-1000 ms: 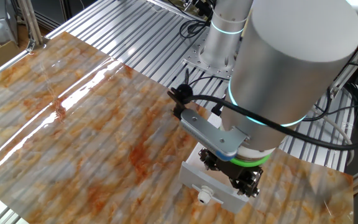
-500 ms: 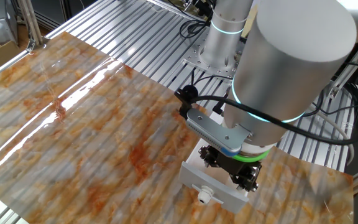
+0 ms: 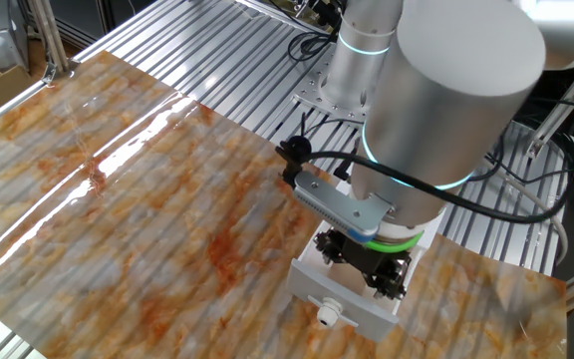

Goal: Take something out of a drawer

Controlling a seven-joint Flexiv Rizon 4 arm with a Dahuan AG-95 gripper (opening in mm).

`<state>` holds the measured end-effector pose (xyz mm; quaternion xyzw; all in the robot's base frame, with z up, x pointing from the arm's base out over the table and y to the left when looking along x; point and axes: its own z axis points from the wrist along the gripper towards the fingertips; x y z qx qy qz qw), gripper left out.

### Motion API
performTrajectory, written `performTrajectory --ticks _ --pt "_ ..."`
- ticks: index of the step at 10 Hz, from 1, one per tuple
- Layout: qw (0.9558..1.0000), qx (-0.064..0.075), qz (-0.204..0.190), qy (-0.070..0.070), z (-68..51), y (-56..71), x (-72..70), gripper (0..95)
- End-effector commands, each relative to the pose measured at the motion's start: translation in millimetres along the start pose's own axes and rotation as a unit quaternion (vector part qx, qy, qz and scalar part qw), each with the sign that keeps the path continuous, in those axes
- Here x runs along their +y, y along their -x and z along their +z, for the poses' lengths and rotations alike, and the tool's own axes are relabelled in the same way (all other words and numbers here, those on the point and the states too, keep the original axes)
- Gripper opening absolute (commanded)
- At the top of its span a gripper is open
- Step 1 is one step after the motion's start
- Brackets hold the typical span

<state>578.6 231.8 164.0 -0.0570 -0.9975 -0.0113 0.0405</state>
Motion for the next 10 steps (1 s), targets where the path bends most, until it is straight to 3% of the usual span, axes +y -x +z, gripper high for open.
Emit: performTrajectory --ticks 1,8,9,10 --pt "1.0 -0.005 0.001 0.001 5.7 -3.4 -1.9 76.0" --pt "0.9998 -0.018 0.007 0.003 19.3 -5.0 1.6 76.0" --pt "0.9998 -0.02 0.007 0.003 21.1 -4.2 2.3 57.0" --pt "0.9998 -0.021 0.007 0.003 22.1 -3.7 2.6 57.0"
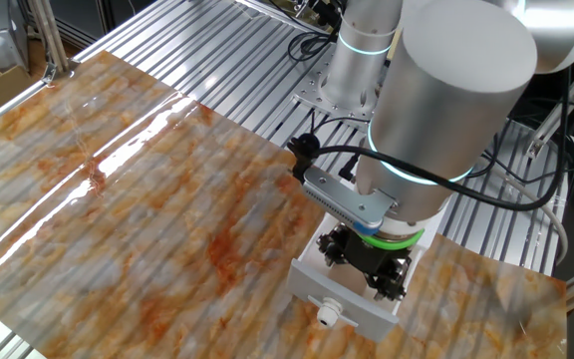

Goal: Take something out of a drawer

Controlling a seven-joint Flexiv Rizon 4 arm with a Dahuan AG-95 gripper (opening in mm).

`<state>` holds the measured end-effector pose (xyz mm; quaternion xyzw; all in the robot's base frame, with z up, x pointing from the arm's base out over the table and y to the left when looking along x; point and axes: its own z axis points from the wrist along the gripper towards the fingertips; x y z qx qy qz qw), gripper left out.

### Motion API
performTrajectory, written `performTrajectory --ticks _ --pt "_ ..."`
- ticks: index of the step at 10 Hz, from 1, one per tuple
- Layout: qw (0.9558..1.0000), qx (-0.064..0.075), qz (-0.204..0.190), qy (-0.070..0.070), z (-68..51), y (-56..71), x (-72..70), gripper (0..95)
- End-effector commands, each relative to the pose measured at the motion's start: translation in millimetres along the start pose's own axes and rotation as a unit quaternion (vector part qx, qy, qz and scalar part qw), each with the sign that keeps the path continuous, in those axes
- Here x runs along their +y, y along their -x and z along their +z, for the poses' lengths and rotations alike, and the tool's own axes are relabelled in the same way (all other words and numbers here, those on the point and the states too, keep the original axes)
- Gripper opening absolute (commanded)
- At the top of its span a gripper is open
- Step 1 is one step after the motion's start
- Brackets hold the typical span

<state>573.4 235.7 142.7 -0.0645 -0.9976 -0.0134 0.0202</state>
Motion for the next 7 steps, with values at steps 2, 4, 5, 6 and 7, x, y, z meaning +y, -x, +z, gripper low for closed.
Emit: performTrajectory --ticks 2,4,5,6,7 --pt "1.0 -0.002 -0.001 -0.002 1.7 0.8 -0.4 57.0" --pt "1.0 -0.005 -0.005 -0.003 2.9 2.1 -2.2 57.0" --pt "0.9999 -0.006 -0.009 -0.005 2.9 2.2 -2.3 19.0" --pt "0.9998 -0.012 -0.012 -0.008 2.7 2.2 -2.4 0.0" --pt "0.9998 -0.012 -0.012 -0.008 2.7 2.2 -2.4 0.0"
